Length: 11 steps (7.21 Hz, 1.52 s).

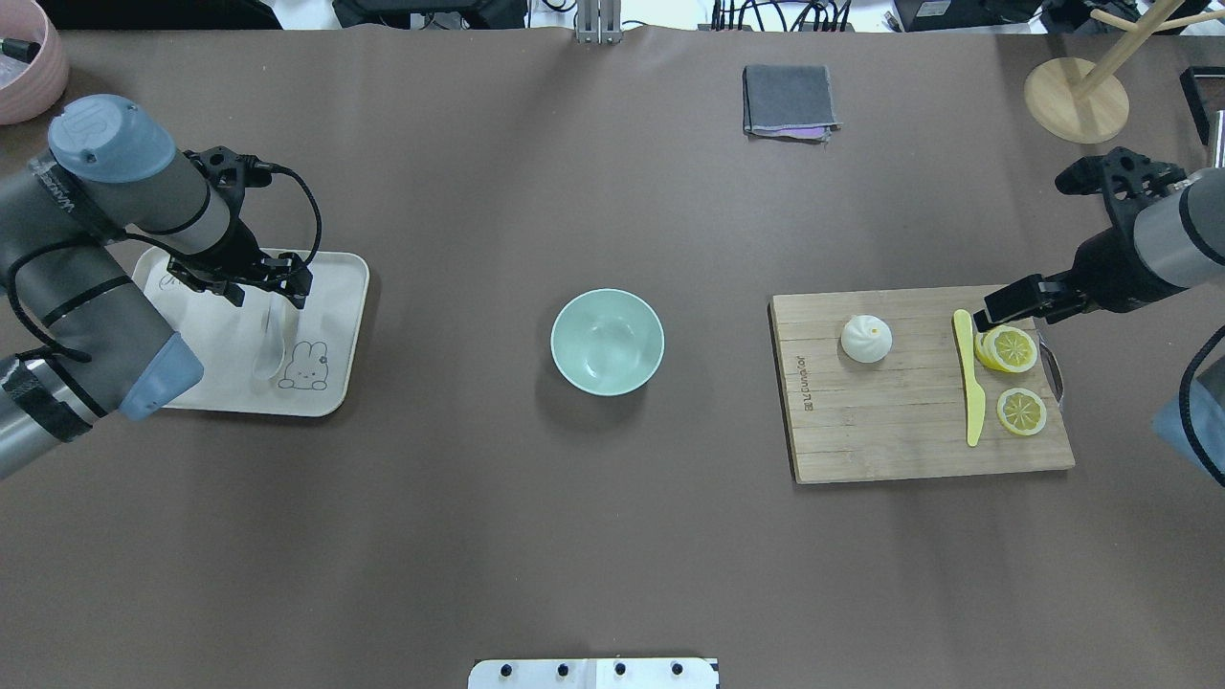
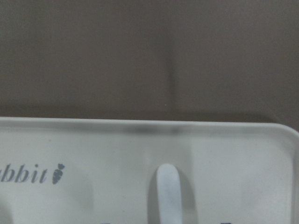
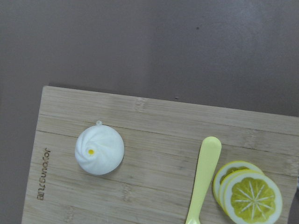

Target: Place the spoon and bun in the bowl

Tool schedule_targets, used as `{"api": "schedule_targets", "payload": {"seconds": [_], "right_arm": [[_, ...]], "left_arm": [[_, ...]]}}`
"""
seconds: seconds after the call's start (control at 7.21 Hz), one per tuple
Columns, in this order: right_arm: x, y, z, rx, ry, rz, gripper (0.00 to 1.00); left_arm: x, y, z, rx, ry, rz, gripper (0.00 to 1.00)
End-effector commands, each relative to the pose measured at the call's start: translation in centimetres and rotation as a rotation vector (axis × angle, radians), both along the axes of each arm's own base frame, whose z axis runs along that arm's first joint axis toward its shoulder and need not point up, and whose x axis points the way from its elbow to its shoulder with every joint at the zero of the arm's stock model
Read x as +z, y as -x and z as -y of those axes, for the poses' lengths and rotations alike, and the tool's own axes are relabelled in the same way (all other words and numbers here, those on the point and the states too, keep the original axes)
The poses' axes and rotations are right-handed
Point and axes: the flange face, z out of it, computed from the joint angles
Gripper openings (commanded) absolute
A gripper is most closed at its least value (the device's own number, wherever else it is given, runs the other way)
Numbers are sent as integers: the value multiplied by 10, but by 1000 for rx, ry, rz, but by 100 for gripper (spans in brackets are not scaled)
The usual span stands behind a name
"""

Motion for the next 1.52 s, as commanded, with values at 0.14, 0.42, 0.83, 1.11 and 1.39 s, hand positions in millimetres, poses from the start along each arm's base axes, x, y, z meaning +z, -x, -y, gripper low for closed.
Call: {"api": "schedule_targets", "payload": {"seconds": [0.14, 0.42, 0.83, 1.11, 1.39], "right_arm": [[-4, 8, -2, -8, -1, 2, 98], [-8, 15, -2, -13, 1, 6, 98], [-17, 46, -8, 1, 0, -16, 98], [-21, 72, -10, 14, -36, -50, 96], [-25, 91, -8, 25, -74, -72, 94]], "left_arm": [[1, -2, -1, -1, -4, -9, 0], [-9, -4, 0, 4, -7, -20, 0], [-43, -10, 6, -11, -35, -56, 0], [-113, -28, 20, -72, -18, -114, 0], [-190, -50, 14, -88, 6, -134, 0]]}}
